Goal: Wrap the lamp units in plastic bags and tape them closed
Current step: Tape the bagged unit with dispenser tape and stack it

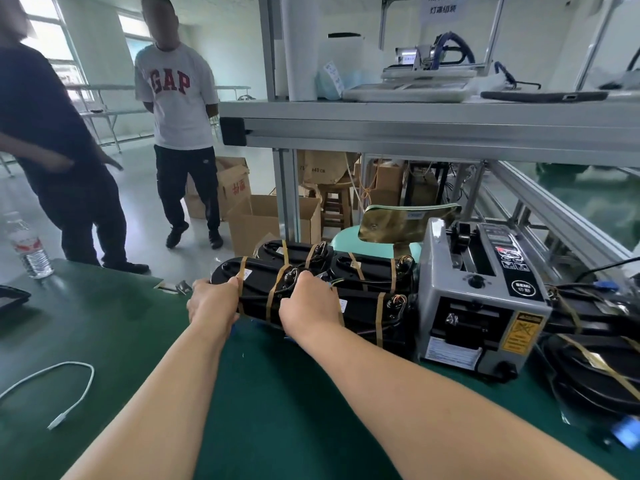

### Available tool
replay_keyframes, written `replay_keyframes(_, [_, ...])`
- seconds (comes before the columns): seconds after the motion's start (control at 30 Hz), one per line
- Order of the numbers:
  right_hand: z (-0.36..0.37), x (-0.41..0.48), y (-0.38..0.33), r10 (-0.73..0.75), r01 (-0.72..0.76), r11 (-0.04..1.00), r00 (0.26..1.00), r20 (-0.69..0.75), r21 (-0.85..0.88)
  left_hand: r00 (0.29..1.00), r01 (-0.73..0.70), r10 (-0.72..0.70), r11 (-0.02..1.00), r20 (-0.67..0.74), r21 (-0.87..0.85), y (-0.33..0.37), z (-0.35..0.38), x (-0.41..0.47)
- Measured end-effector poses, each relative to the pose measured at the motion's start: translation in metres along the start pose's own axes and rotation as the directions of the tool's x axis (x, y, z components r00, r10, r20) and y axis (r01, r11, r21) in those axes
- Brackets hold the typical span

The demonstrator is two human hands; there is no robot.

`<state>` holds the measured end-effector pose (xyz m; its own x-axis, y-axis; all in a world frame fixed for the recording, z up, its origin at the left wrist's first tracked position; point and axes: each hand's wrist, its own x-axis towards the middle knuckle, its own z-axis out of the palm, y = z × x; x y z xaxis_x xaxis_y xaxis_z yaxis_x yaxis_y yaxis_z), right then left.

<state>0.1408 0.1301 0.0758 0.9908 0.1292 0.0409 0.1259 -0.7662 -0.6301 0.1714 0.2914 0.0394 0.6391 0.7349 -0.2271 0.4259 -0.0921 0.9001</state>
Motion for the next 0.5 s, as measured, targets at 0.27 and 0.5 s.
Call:
replay_keyframes(0.27, [0.007,0.005,0.001,0.042,-0.043,0.999,0.998,0.042,0.034,1.000,0.001,0.002,0.965,-0.012,0.264,0.004,-0.006,-0.004])
replay_keyframes(0.5, [0.014,0.010,0.006,-0.012,0.012,0.999,1.000,0.010,-0.043,0.997,-0.066,0.078,0.859,-0.004,0.508,0.001,0.014,0.005])
